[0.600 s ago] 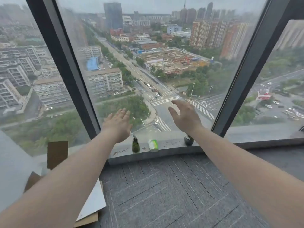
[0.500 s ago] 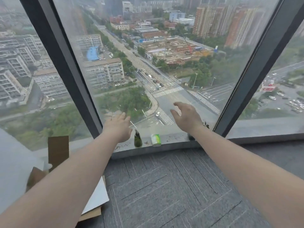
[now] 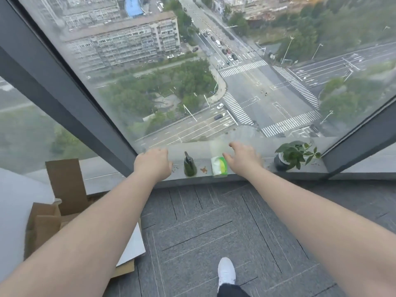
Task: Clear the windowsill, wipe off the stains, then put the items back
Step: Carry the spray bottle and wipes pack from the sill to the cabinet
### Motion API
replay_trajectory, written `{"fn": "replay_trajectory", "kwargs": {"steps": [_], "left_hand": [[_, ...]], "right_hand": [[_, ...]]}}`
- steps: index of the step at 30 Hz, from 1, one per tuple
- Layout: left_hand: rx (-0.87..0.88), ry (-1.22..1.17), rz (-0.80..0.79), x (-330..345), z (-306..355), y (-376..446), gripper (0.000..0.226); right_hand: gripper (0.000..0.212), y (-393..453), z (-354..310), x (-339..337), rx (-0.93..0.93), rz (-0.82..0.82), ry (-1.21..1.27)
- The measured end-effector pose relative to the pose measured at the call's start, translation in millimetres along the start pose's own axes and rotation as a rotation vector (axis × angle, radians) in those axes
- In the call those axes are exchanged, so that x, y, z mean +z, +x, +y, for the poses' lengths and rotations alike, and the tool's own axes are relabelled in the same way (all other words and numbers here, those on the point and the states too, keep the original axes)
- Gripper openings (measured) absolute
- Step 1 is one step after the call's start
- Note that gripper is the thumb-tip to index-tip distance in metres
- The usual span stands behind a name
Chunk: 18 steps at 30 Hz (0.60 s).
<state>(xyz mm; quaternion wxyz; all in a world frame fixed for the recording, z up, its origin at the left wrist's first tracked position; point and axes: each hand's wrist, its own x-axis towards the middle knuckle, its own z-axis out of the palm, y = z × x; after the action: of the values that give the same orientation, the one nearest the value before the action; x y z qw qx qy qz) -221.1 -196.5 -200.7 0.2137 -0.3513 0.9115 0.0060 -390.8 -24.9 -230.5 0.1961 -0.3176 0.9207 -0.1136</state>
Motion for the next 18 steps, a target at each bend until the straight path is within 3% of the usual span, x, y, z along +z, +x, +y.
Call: {"fn": "replay_trajectory", "kwargs": {"steps": [8, 15, 18], "left_hand": [[0.002, -0.153, -0.006, 126.0, 19.4, 139.7, 0.044], [-0.099, -0.354, 0.044, 291.2, 31.1, 252.3, 0.101], [-0.166, -0.459, 0.027, 350.1, 39.2, 290.2, 0.115]], "right_hand": [[0.056, 117.8, 31.5, 131.4, 0.099, -0.087, -0.043], [0.091, 204.7, 77.7, 302.8, 0.308, -0.012, 0.051], [0.100, 231.1, 105.1, 365.9, 0.426, 0.027, 0.105]]}}
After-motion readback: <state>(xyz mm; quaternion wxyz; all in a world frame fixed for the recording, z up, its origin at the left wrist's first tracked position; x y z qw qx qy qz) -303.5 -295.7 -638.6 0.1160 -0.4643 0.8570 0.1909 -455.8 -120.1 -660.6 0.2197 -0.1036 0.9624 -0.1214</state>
